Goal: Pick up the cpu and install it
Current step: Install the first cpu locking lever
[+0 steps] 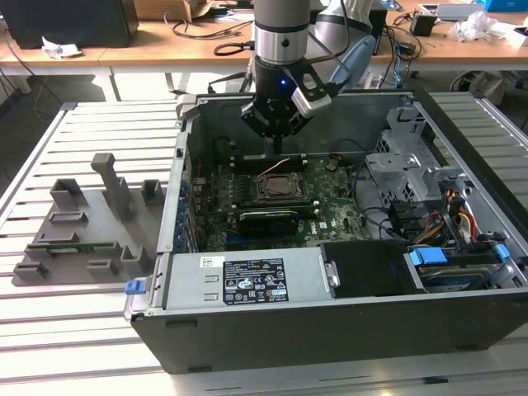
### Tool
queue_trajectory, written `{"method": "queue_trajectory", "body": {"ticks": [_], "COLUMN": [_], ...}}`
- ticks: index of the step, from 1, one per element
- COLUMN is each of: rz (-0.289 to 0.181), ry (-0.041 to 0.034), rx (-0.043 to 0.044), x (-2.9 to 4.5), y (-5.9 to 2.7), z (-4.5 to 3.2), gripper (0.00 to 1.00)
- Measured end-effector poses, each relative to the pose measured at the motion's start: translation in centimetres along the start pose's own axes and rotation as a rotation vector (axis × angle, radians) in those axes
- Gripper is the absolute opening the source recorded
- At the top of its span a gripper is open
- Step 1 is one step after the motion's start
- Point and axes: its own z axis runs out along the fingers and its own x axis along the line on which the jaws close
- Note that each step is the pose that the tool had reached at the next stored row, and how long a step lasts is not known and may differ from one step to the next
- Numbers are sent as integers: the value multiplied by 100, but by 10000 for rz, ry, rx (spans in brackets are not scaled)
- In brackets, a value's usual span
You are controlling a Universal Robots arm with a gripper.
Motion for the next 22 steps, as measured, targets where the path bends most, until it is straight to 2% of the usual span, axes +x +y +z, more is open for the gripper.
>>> {"method": "queue_trajectory", "body": {"ticks": [12, 20, 22], "rz": [1, 1, -23], "ry": [0, 1, 1], "rx": [20, 36, 36], "x": [1, 16, 46], "y": [0, 0, 1], "z": [56, 183, 208], "gripper": [11, 11, 11]}}
